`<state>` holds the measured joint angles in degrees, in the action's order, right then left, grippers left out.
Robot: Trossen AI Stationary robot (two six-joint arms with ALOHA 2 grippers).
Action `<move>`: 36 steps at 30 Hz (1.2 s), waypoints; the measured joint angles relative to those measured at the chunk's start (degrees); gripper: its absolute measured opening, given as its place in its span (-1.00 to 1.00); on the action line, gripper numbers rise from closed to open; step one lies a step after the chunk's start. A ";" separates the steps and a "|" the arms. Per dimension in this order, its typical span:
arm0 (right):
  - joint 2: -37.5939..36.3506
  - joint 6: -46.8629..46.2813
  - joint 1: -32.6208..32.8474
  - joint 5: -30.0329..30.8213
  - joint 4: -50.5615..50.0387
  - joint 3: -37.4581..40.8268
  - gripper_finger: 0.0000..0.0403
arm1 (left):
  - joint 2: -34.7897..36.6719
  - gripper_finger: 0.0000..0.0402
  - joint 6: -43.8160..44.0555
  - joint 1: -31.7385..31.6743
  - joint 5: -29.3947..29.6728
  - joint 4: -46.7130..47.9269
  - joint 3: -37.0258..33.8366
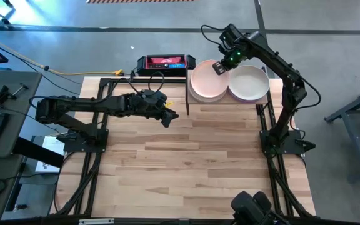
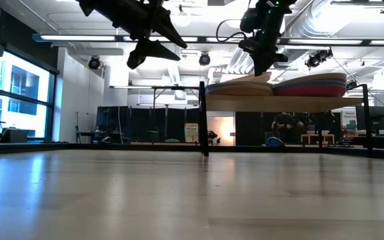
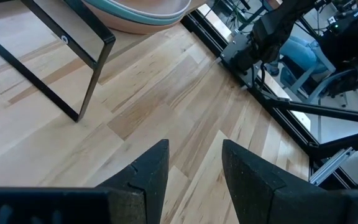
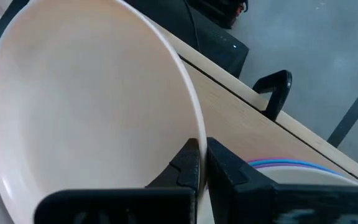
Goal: Place and stack plates onto a shelf
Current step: Stack the light pink plate on top of the gray plate on the shelf
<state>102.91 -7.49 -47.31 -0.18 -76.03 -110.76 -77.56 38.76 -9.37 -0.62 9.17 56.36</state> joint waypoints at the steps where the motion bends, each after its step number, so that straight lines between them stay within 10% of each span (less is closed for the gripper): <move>1: 0.00 0.01 0.06 0.06 0.00 0.00 -1.00 | 0.00 -0.31 0.00 0.00 0.00 0.00 0.00; 36: 0.00 -0.97 0.22 -5.77 -0.65 0.00 -1.00 | 0.00 -0.31 -1.55 0.02 0.56 0.01 0.00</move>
<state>102.91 -8.46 -47.09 -5.95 -76.68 -110.76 -77.56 37.21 -9.34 -0.06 9.18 56.36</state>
